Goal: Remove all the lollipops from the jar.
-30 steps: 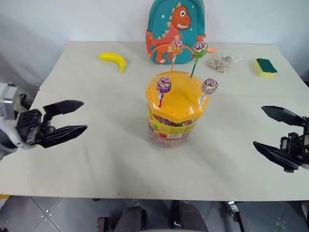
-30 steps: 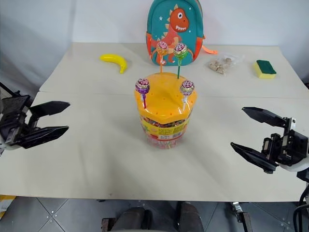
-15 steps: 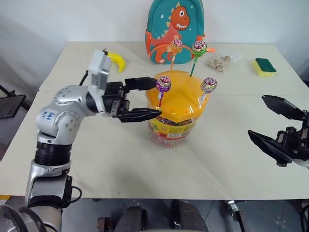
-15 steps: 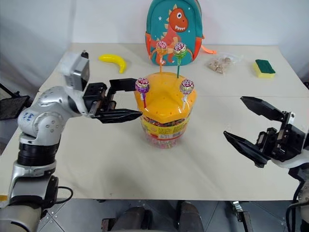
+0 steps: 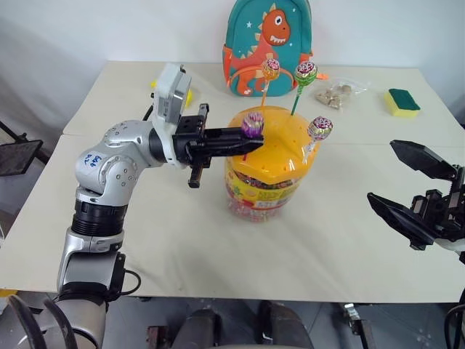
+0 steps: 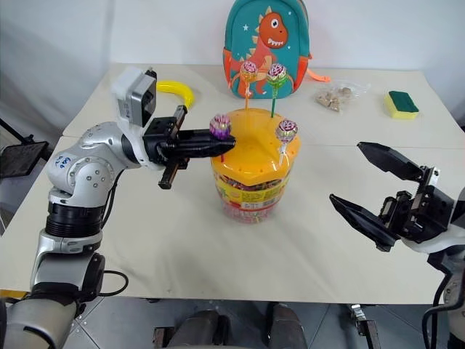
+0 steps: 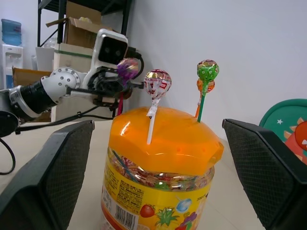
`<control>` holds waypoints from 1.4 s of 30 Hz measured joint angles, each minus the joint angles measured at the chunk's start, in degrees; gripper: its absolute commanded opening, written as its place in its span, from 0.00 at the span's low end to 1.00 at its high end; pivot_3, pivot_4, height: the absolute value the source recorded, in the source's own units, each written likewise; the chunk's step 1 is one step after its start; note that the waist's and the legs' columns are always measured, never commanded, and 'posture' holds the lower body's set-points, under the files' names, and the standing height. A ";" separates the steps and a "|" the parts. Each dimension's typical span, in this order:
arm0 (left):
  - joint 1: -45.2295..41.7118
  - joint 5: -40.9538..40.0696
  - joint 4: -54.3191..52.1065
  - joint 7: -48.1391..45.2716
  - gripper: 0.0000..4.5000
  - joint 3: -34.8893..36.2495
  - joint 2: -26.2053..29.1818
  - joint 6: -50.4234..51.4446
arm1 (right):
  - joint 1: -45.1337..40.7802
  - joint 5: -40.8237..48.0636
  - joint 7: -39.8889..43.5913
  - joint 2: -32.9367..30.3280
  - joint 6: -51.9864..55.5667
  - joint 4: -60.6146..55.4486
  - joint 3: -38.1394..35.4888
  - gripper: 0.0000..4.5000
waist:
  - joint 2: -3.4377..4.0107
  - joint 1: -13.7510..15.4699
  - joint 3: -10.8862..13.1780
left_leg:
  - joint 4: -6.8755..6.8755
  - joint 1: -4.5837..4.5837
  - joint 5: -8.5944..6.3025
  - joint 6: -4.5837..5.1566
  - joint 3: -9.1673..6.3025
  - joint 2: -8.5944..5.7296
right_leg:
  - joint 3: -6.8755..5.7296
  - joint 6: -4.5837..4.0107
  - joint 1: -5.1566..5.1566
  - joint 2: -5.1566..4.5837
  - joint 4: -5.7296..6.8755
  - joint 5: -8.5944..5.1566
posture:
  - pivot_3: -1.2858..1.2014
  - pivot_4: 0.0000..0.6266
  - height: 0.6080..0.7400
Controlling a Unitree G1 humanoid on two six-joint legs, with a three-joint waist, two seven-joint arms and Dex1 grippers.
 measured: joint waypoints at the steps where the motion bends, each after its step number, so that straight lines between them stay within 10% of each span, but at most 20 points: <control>1: -0.27 -1.32 0.48 1.23 0.01 1.43 -0.93 0.66 | -0.28 0.50 -0.06 0.00 0.41 0.00 0.09 1.00 | 0.00 -0.03 0.00 | 0.00 0.00 0.00 0.00 -0.01 0.00 | 0.00 0.00 0.00 -0.01 0.01 0.00 | 0.52 0.24 1.00; 7: -1.90 -13.23 4.85 11.75 0.01 16.97 0.01 6.49 | -4.39 3.96 -2.08 -0.01 2.94 -0.82 2.21 1.00 | -0.02 -0.39 0.02 | 0.00 0.04 -0.04 -0.07 -0.03 0.14 | 0.00 -0.02 -0.02 -0.10 0.01 -0.01 | 0.52 0.24 1.00; 17: 33.47 5.42 10.60 24.32 0.01 22.45 28.00 14.17 | -5.04 0.02 5.19 -0.87 2.83 1.65 4.84 1.00 | -0.19 -0.16 0.07 | -0.21 0.09 -0.15 0.02 -0.08 0.06 | 0.10 -0.04 -0.05 -0.18 -0.10 -0.02 | 0.52 0.24 1.00; 24: 52.21 10.63 1.17 24.39 0.01 23.53 31.41 15.81 | -5.73 -2.74 10.54 -1.52 2.40 5.25 5.49 1.00 | 0.02 -0.07 -0.02 | -0.23 0.10 -0.29 -0.02 -0.32 0.03 | 0.17 -0.07 0.04 -0.35 -0.24 -0.04 | 0.52 0.24 1.00; 33: 54.73 11.12 1.59 20.82 0.55 25.50 29.91 12.32 | -1.87 -4.24 13.21 -2.25 2.01 6.84 3.89 1.00 | 0.65 -0.27 -0.16 | -0.37 0.26 -0.23 -0.25 -0.15 0.24 | 0.17 -0.33 -0.09 -0.24 0.02 -0.19 | 0.52 0.24 1.00; 42: 42.06 10.73 6.46 -3.22 0.55 27.57 37.92 -4.93 | 1.70 -4.16 11.46 -2.26 1.88 6.92 -2.13 1.00 | 0.48 0.43 -0.11 | -0.34 0.15 -0.24 -0.22 -0.23 0.20 | 0.11 -0.35 -0.11 -0.31 -0.19 -0.19 | 0.52 0.24 1.00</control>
